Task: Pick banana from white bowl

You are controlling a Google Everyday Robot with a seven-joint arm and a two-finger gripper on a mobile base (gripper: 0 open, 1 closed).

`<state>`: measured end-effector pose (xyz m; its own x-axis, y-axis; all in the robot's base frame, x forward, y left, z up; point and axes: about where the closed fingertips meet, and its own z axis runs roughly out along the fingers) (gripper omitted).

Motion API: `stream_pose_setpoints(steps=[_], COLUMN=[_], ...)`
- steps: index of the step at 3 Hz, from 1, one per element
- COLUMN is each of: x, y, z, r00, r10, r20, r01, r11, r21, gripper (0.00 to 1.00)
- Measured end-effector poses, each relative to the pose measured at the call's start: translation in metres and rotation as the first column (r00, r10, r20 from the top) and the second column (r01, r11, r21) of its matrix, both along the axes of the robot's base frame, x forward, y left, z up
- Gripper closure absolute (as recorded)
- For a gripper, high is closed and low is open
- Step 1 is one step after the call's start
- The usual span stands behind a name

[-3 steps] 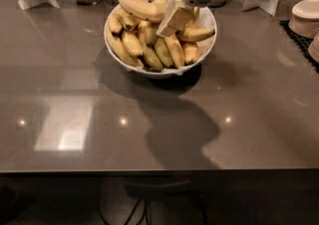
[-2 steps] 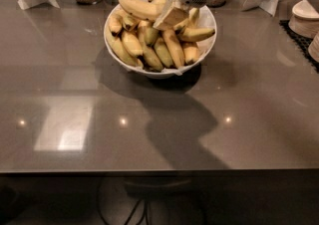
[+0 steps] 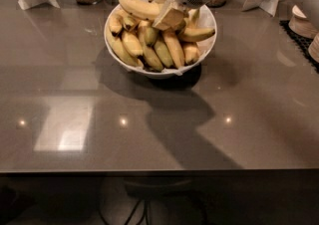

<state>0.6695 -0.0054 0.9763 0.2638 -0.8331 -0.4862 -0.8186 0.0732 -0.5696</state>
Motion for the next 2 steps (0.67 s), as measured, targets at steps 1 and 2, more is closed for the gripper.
stream_pose_setpoints(steps=[1,2], x=[0.0014,-0.0023], y=[-0.0001,-0.0005], z=[-0.0013,0.0007], r00=[1.0000,1.0000], r10=[-0.001,-0.002], r20=[-0.003,-0.003], r01=[0.001,0.002], r11=[1.000,1.000], r21=[-0.003,-0.004], gripper=[0.73,0.96])
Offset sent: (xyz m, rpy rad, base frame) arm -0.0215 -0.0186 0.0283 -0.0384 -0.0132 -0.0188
